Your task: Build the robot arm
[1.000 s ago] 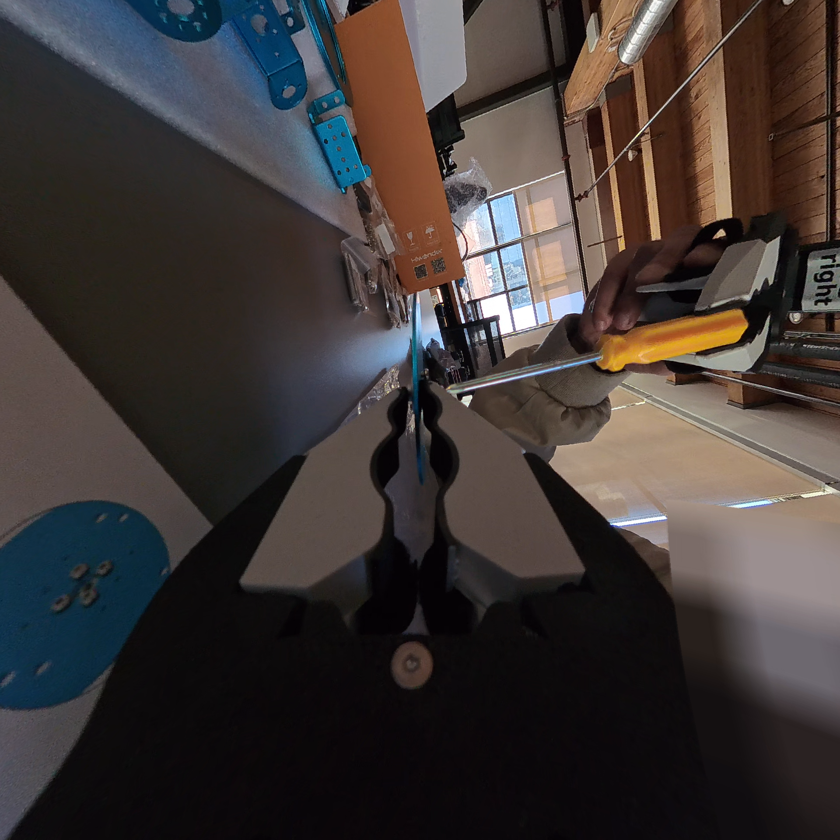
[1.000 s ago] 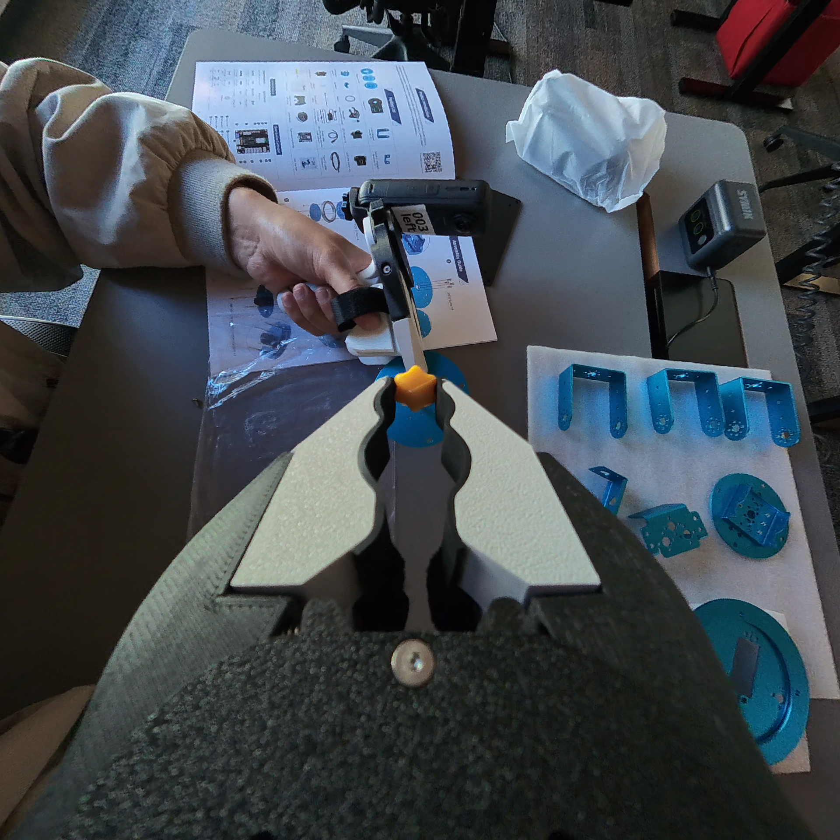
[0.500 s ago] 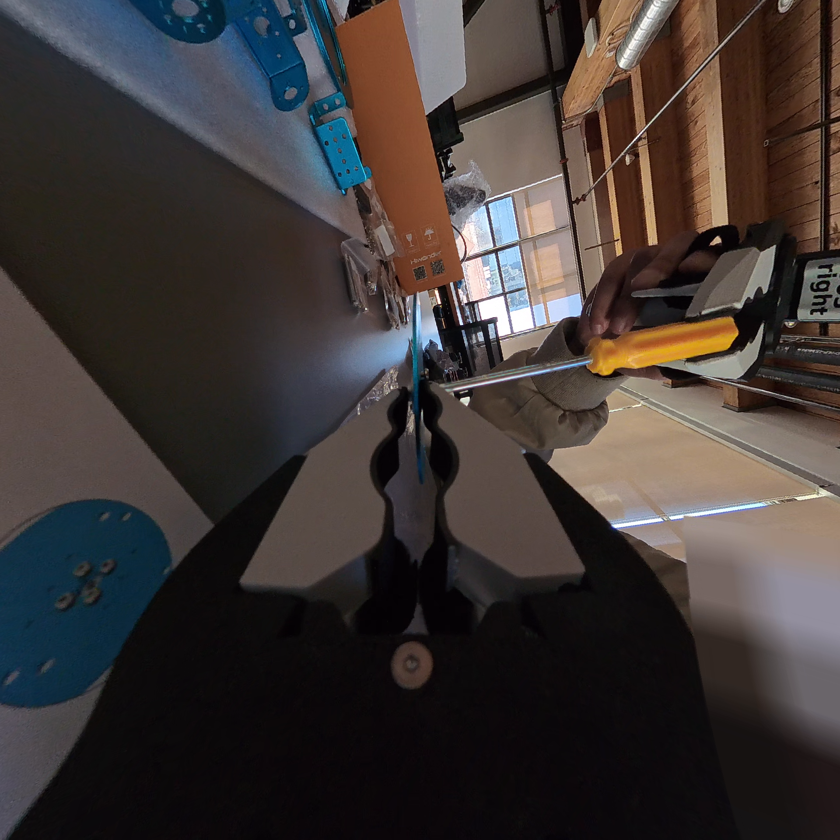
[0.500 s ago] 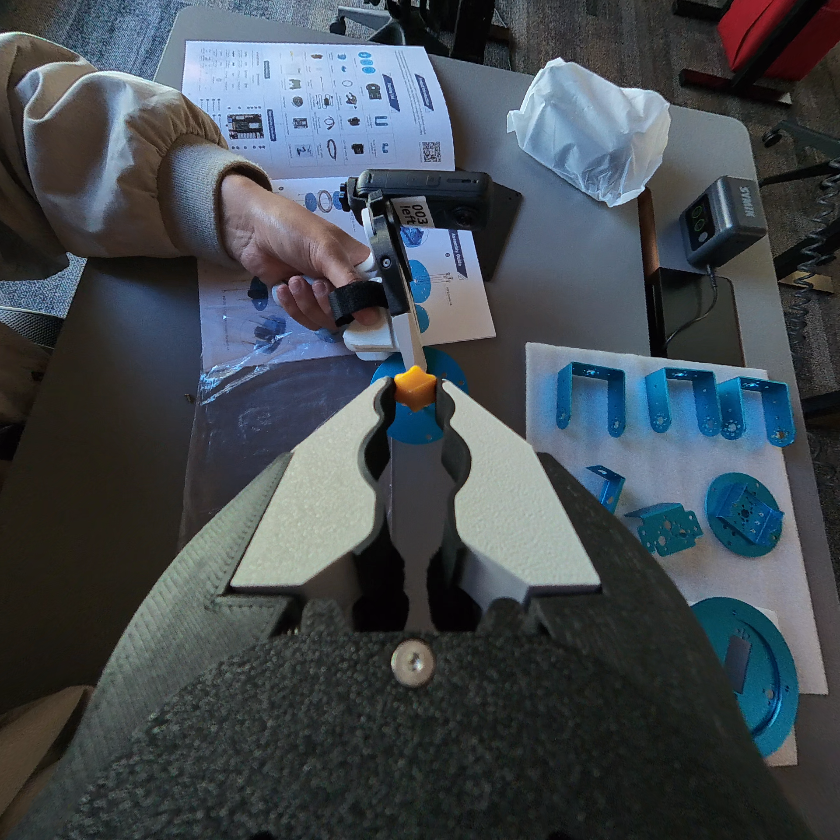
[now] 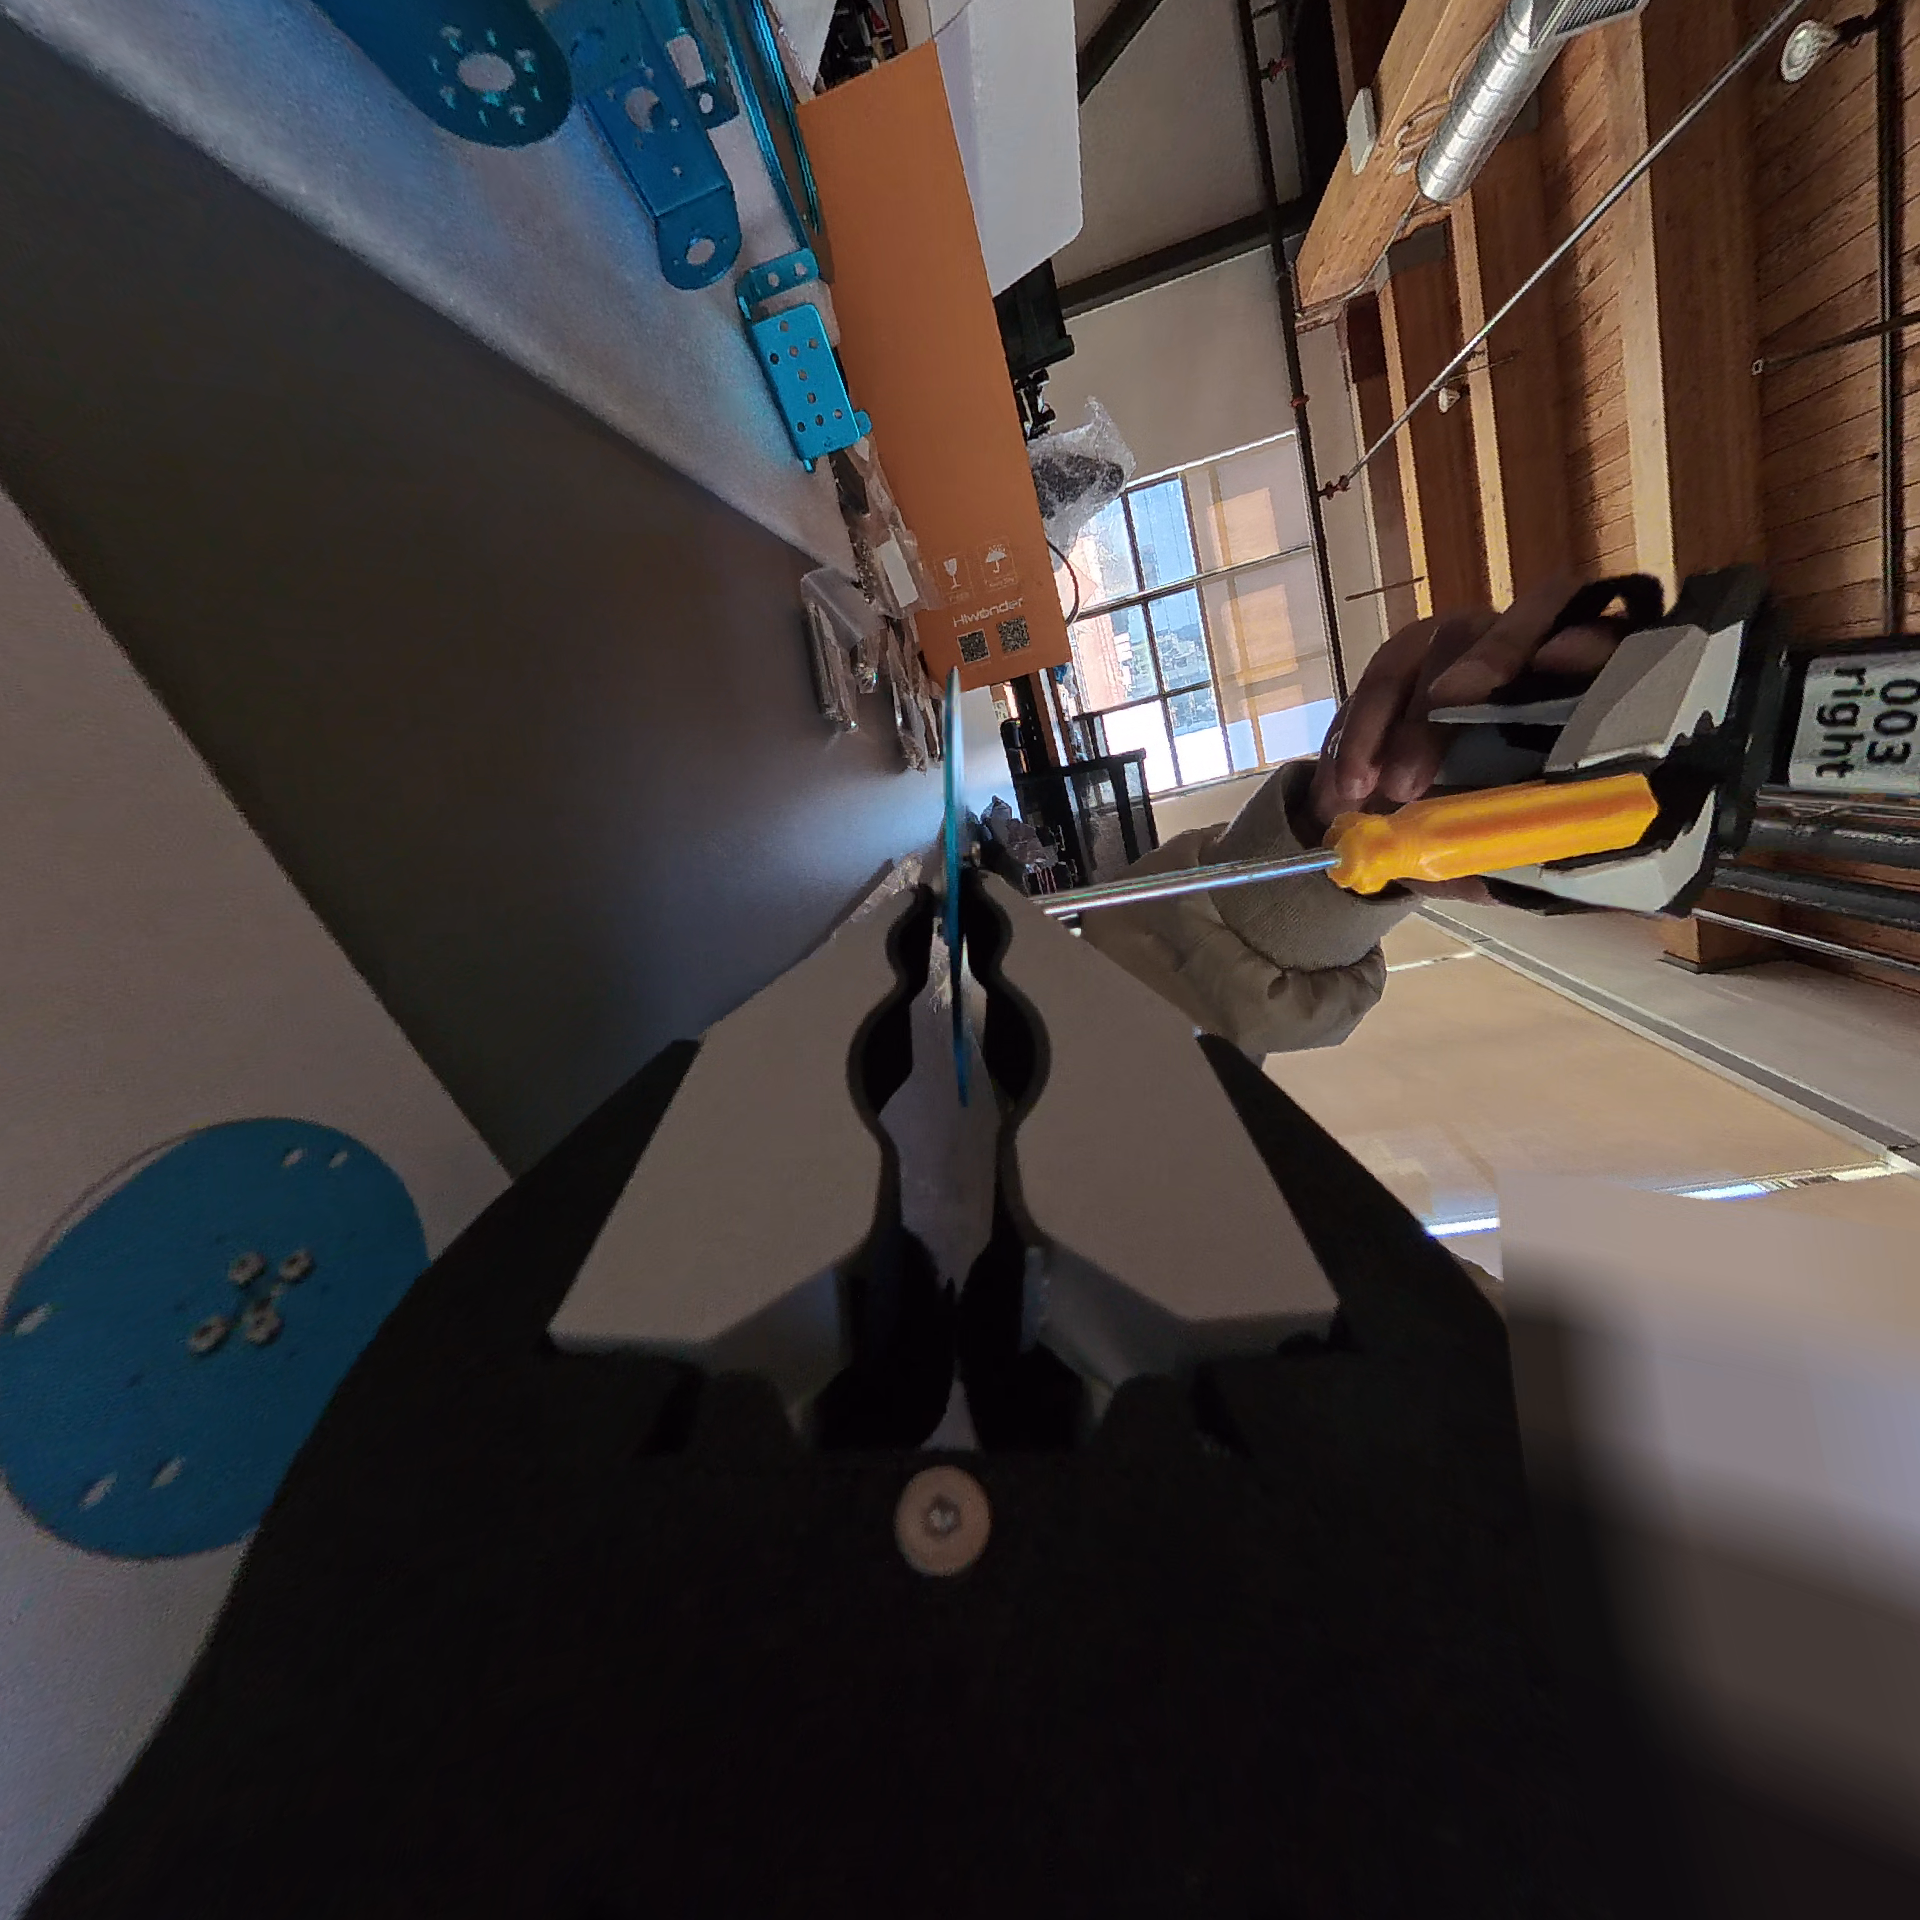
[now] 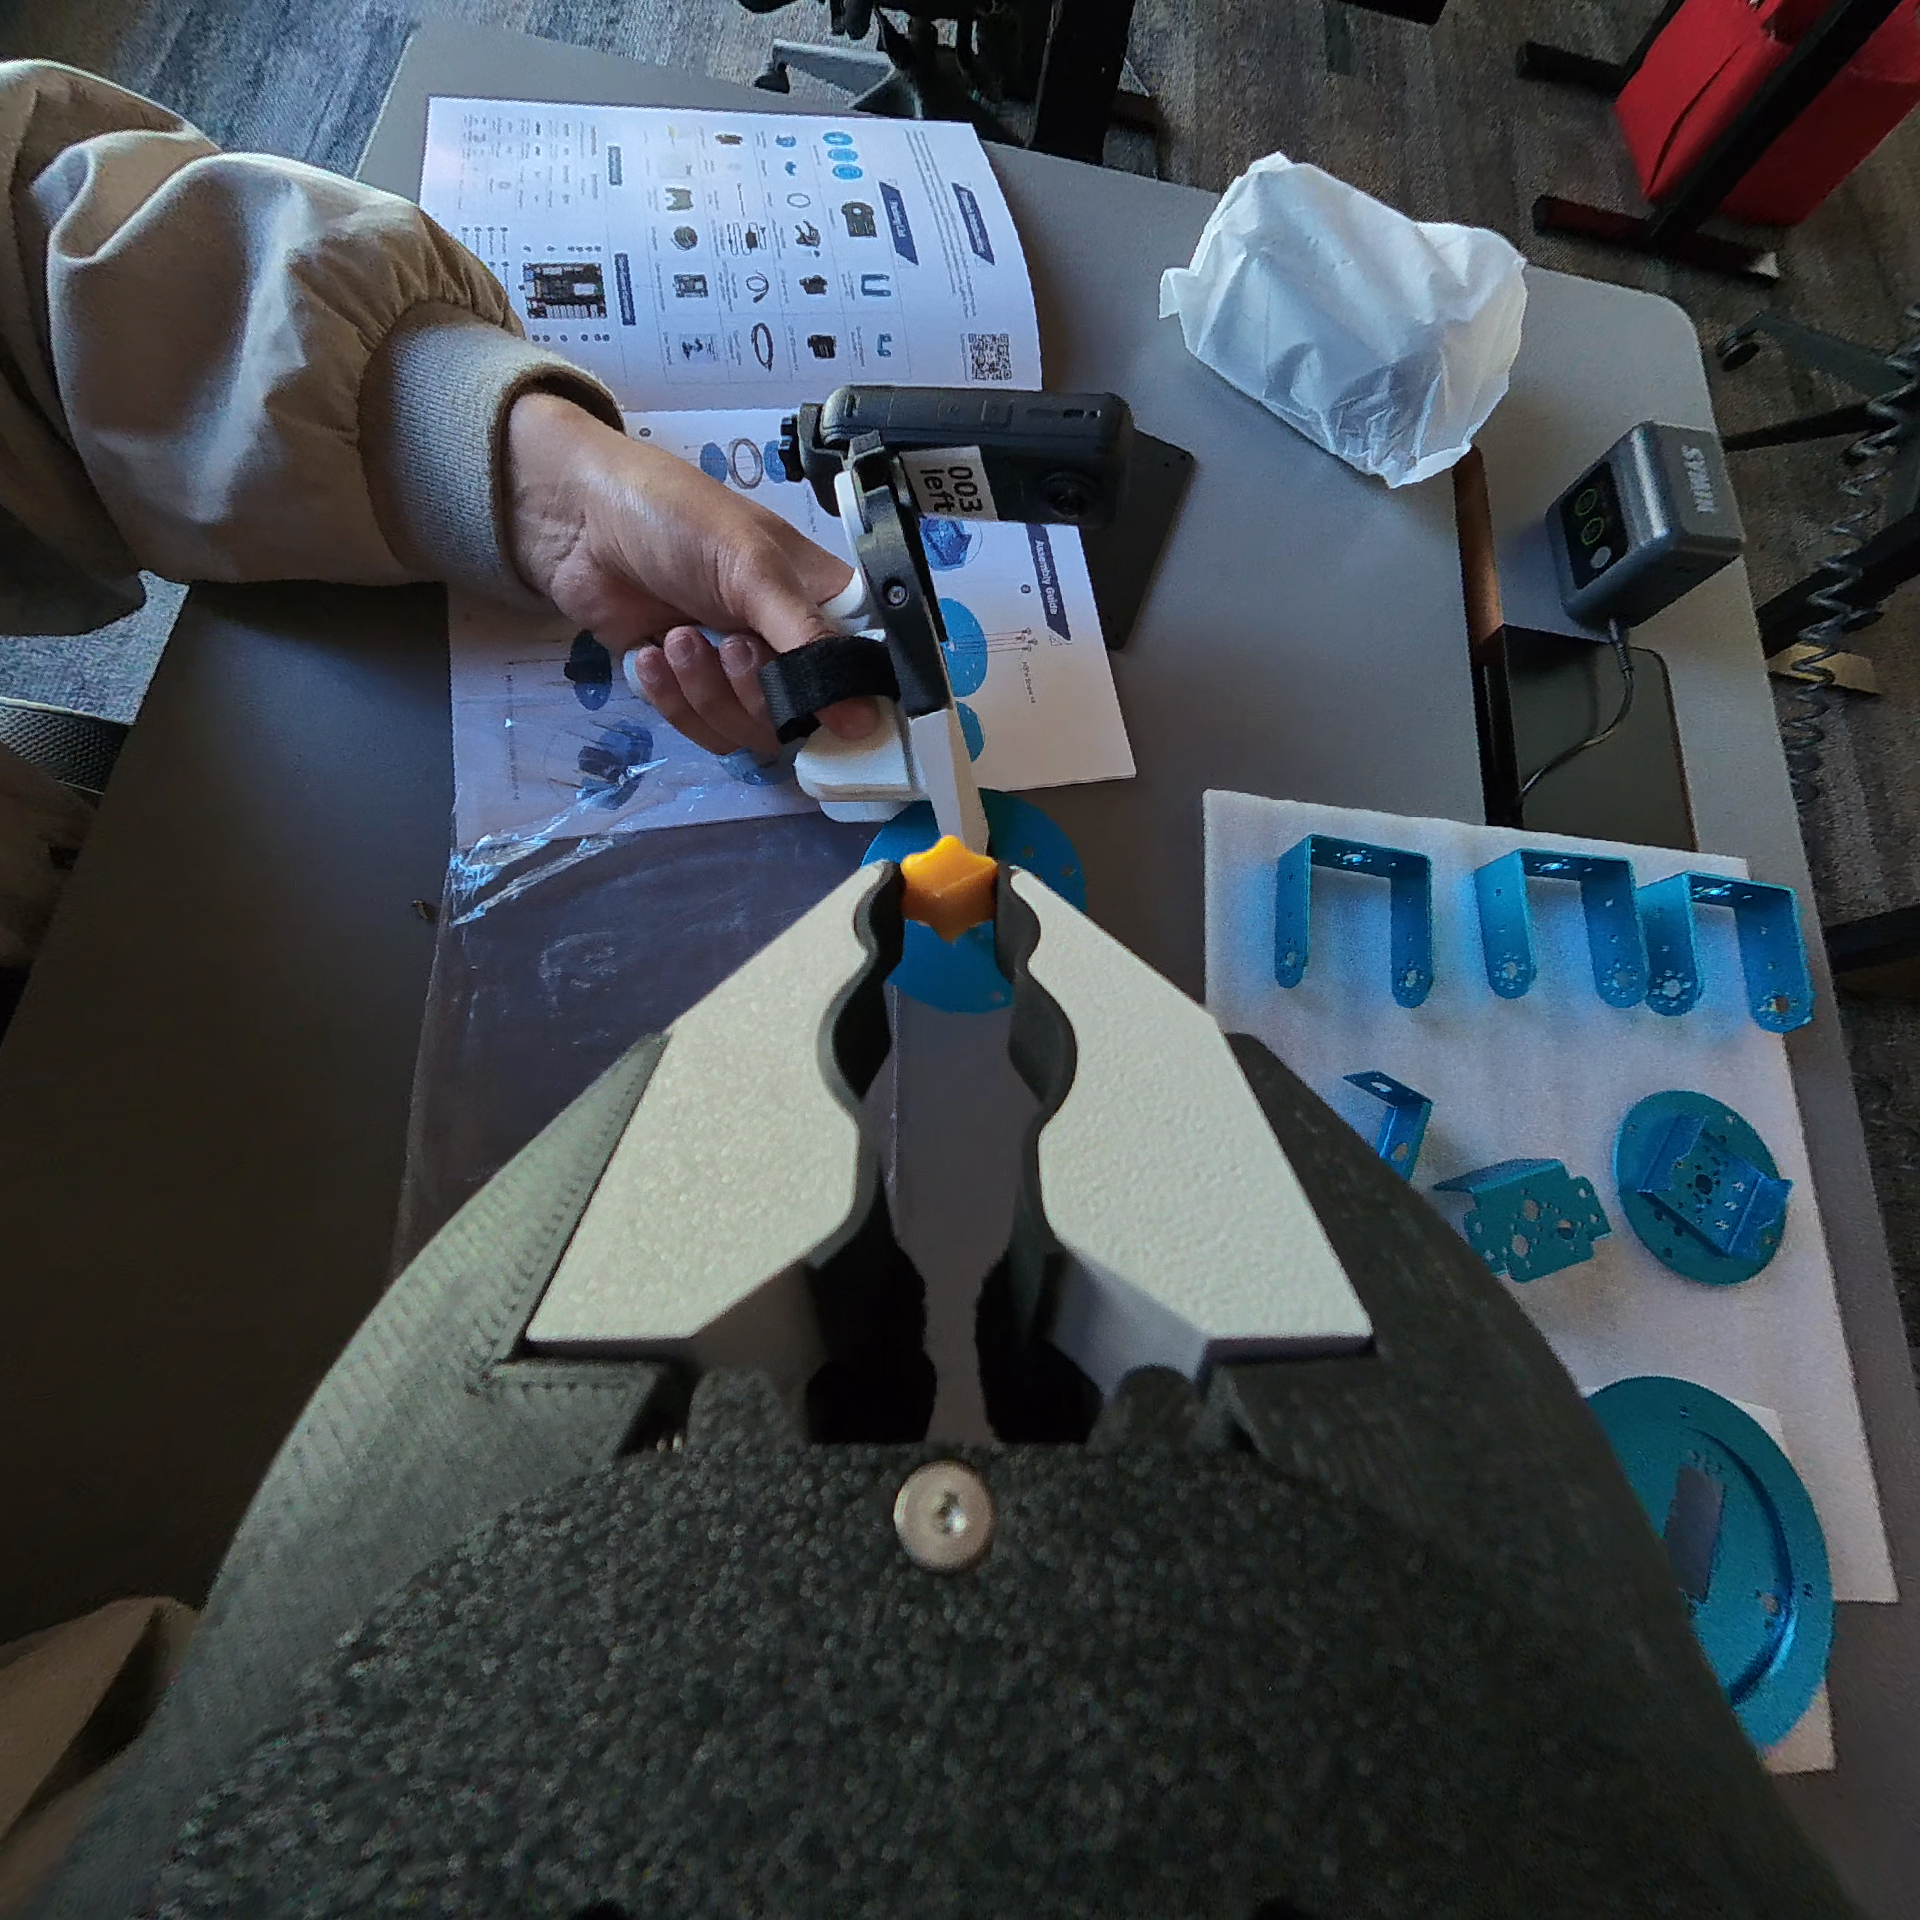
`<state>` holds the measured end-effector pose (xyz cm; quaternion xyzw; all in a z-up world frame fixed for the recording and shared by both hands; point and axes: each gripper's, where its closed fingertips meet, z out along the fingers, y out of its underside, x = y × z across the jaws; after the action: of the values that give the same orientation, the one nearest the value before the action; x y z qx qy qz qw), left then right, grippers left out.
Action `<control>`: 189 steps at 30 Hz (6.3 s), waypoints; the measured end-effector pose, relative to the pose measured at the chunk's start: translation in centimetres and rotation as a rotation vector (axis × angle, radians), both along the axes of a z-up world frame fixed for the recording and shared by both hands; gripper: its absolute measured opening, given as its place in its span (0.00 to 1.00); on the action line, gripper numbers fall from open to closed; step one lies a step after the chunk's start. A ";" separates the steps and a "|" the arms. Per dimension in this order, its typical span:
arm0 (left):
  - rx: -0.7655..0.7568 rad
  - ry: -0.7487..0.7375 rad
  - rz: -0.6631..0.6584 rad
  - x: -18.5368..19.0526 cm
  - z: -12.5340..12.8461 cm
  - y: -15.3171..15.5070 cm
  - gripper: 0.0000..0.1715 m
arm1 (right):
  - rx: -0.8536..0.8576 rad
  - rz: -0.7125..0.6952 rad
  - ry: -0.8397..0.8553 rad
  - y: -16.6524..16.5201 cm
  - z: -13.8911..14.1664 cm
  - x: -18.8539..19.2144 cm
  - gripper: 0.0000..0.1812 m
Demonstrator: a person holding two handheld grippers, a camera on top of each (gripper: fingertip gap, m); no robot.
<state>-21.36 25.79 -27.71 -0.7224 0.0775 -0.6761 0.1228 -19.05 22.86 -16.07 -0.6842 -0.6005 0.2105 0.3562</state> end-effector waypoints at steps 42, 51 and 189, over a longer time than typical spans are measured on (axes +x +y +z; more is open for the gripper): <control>0.748 0.207 0.540 -2.8 7.7 1.7 0.03 | -0.101 -0.817 1.106 -2.4 -0.8 3.5 0.09; 1.306 0.425 0.753 -4.8 12.4 0.4 0.03 | -1.081 -0.729 1.629 -3.1 -3.9 1.3 0.08; 0.764 0.590 0.669 -4.2 2.3 -7.5 0.03 | 0.545 -0.106 -0.146 -10.8 -6.4 3.3 0.09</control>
<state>-25.56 18.25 -25.41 -0.7696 0.1142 -0.2951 0.5545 -15.78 12.05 -22.49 -0.6070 -0.6224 -0.0276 0.4934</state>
